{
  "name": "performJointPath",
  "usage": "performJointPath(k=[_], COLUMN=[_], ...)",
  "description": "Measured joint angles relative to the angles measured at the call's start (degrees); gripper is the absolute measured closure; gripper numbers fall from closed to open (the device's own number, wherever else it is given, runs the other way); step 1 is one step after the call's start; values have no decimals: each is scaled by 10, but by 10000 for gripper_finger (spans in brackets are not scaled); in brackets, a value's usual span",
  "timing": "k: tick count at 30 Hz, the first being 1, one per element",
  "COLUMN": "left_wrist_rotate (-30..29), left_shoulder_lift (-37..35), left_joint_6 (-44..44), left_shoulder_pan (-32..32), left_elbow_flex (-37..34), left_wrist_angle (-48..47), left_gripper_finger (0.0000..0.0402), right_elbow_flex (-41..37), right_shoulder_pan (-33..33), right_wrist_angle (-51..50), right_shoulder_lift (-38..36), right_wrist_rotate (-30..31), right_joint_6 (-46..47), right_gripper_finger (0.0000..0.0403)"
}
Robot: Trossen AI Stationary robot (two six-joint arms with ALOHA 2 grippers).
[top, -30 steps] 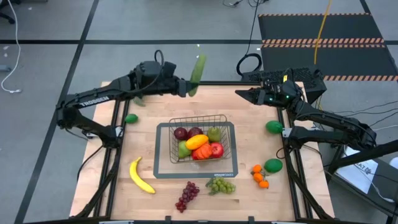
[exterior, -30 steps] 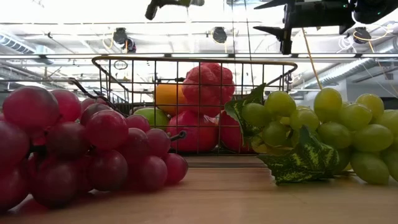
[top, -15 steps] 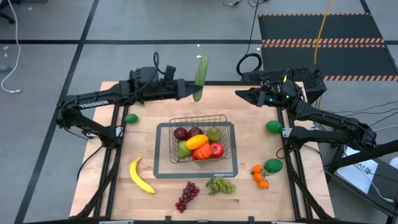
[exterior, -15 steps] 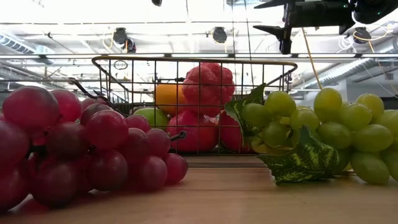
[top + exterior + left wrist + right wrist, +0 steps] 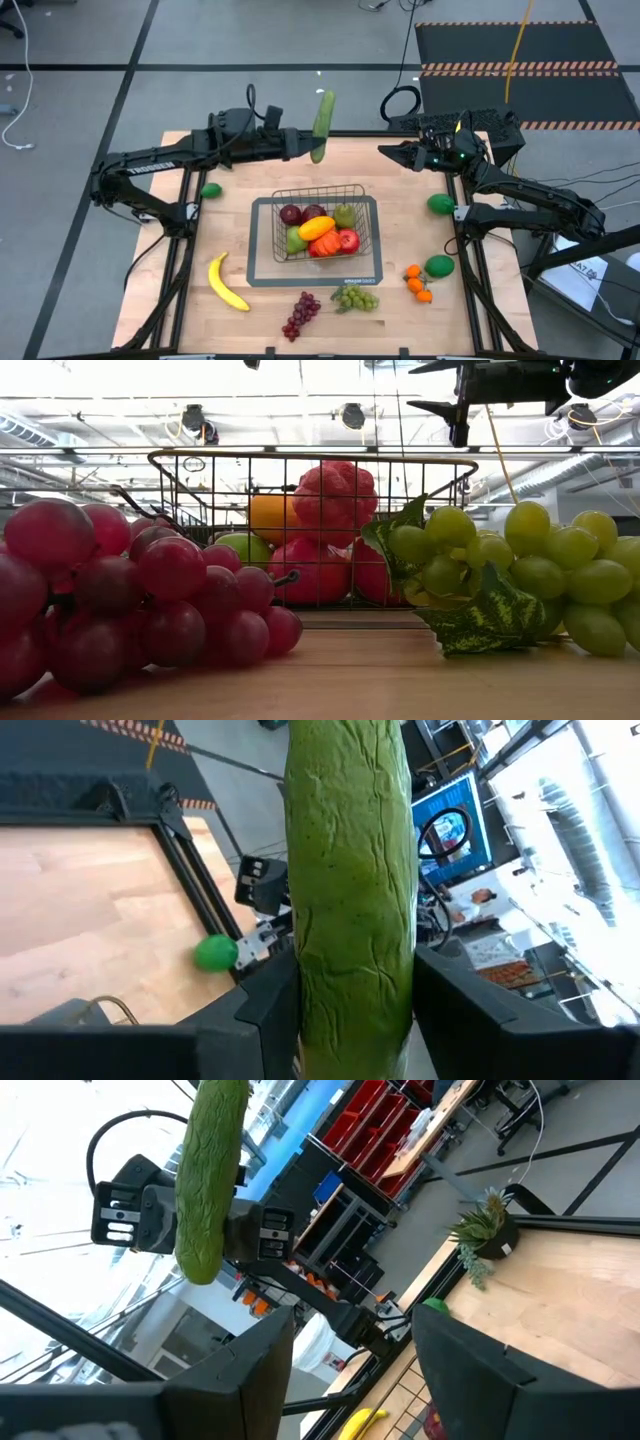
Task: Build produce basket
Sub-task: Put the cucumber into the gold wire basket
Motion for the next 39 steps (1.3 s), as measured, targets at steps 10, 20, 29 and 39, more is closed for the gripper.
performJointPath(k=[10,20,29,39], left_wrist_rotate=[-8,-8,-8,-8], left_shoulder_lift=[0,0,0,0], left_joint_6=[211,469,707,894], left_shoulder_pan=[0,0,0,7], left_elbow_flex=[0,0,0,0], left_wrist_angle=[0,0,0,0], left_gripper_finger=[229,229,229,229], right_elbow_flex=[0,0,0,0], right_shoulder_pan=[0,0,0,0], right_wrist_angle=[0,1,1,27], right_shoulder_lift=[0,0,0,0], right_wrist_rotate=[0,-38,-44,-44], right_joint_6=[0,10,15,18], right_gripper_finger=[202,202,202,202])
